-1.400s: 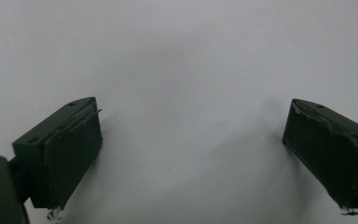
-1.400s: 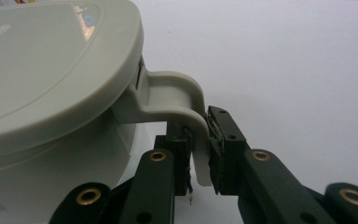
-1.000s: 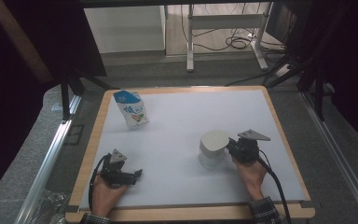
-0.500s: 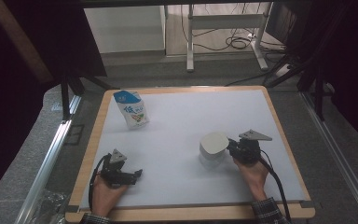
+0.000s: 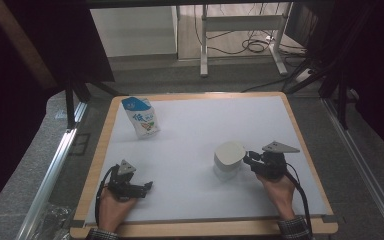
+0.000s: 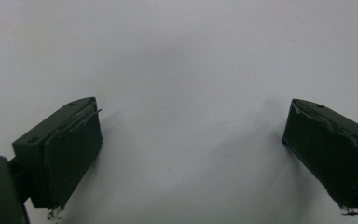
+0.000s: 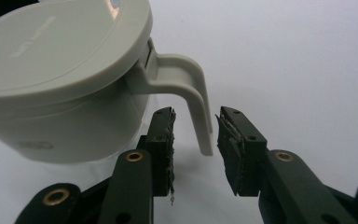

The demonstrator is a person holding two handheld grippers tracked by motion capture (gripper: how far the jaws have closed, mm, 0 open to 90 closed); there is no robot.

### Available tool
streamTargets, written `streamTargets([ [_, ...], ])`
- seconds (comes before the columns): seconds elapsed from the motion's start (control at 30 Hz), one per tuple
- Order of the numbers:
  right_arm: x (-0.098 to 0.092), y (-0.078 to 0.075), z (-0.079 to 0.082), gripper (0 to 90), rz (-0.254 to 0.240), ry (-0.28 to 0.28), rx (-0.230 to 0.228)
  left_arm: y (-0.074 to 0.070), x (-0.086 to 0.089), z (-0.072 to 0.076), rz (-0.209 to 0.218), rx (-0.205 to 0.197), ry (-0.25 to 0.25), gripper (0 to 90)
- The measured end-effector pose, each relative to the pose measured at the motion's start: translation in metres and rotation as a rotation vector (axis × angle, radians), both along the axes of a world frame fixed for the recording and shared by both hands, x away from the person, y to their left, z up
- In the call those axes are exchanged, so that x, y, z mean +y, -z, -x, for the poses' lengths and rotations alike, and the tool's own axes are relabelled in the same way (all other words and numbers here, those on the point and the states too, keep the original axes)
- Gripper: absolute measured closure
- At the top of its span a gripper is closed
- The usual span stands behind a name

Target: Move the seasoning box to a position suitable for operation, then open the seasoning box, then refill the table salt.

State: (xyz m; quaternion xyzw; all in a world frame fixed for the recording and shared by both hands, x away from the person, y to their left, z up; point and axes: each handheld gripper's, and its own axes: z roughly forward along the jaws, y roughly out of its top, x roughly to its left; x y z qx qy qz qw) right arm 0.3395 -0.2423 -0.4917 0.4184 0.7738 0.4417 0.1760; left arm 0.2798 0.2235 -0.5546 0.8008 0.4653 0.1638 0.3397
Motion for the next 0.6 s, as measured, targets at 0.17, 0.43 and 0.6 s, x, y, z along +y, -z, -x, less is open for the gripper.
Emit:
streamTargets([
  [0.17,-0.005,-0.005,0.005,65.9,0.013,-0.013,0.006,0.0,0.0,0.0,0.0,0.0,0.0,4.6],
  [0.43,-0.011,-0.01,0.01,64.1,0.044,-0.035,0.023,0.0,0.0,0.0,0.001,-0.001,-0.002,4.6],
  [0.6,-0.013,-0.016,0.011,64.3,0.045,-0.046,0.018,0.0,0.0,0.0,0.0,0.0,0.0,4.6],
])
